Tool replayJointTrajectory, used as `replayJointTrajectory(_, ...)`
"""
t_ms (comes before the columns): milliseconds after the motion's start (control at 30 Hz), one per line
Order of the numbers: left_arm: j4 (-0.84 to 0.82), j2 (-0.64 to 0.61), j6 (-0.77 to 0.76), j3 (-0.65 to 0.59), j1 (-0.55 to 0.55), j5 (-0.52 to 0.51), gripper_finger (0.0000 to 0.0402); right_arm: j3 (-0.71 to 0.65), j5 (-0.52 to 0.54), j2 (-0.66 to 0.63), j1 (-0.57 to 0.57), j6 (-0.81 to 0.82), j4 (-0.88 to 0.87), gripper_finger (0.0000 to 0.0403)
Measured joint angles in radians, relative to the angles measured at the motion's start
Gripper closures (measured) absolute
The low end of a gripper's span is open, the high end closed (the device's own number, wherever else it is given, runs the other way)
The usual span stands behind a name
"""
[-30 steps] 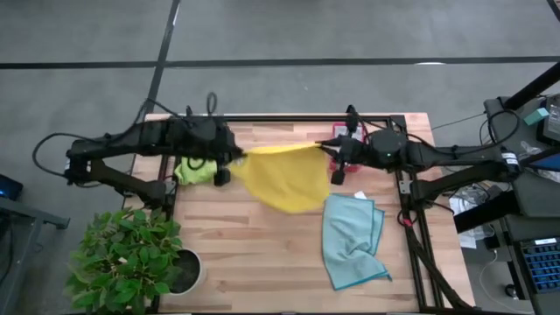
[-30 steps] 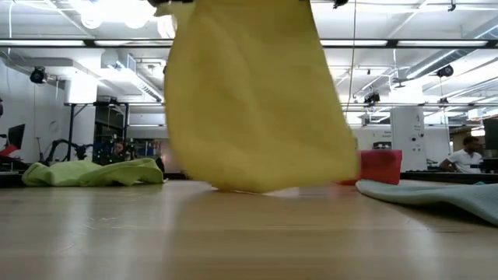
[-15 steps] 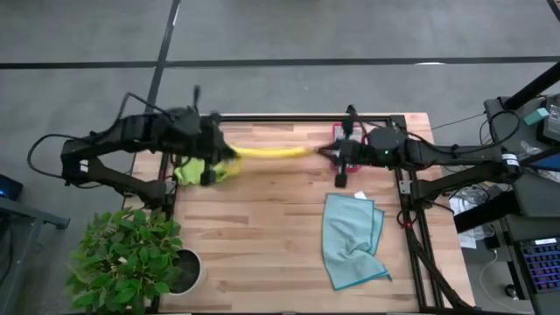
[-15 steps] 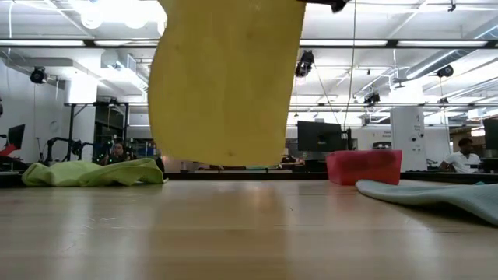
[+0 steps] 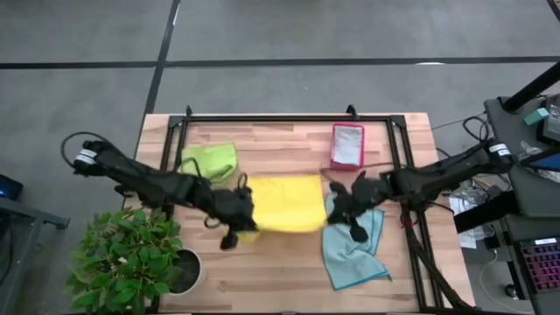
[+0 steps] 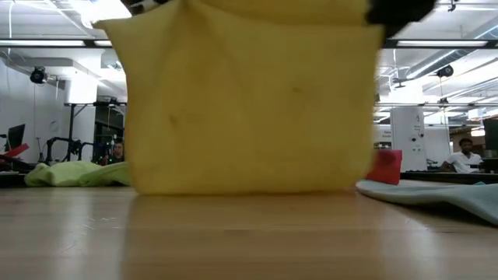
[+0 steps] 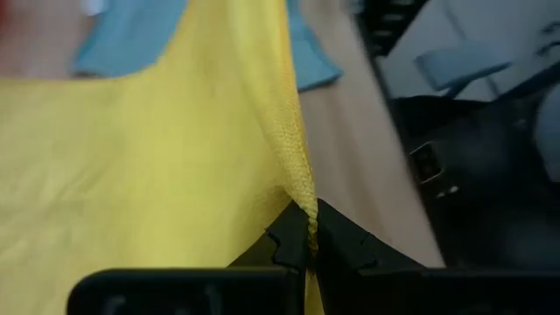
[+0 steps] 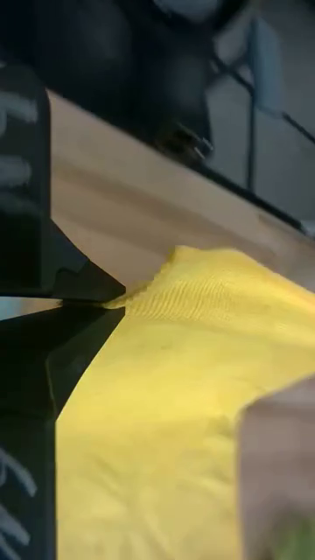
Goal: Fold microfiber towels
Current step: Fold the yellow microfiber towel
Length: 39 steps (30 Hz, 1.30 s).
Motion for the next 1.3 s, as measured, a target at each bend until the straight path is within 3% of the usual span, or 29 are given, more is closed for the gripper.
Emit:
replayJointTrajectory(133,0.199,0.104,-0.032,-0.052,-0.06,0.001,0.0402,-0.029,-0.003,0.039,0.091,0.112,0.005,0.0394)
replayJointTrajectory(300,0.248,0.229,-0.123,-0.053,-0.078,0.071,0.0387,-0.029,-0.001,0.118,0.187,0.208,0.05,0.0394)
replayJointTrajectory(433,0.249,0.289,-0.151,-0.035,-0.077,0.145,0.0341,-0.028,-0.005,0.168,0.222,0.223,0.049,0.0394)
replayJointTrajectory(633,0.244,0.289,-0.138,-0.041,-0.075,0.153,0.0257,-0.028,-0.034,0.209,0.228,0.249,0.048,0.0394)
replayJointTrajectory(700,0.234,0.283,-0.102,-0.044,-0.069,0.115,0.024,-0.028,-0.041,0.214,0.228,0.248,0.049,0.0394)
replayJointTrajectory(967,0.121,0.325,-0.042,-0.06,-0.024,-0.313,0.0238,-0.028,-0.05,0.213,0.227,0.249,0.051,0.0394)
replayJointTrajectory(1300,0.069,0.461,-0.042,-0.076,0.051,-0.355,0.0297,-0.028,-0.001,0.212,0.227,0.246,0.055,0.0394)
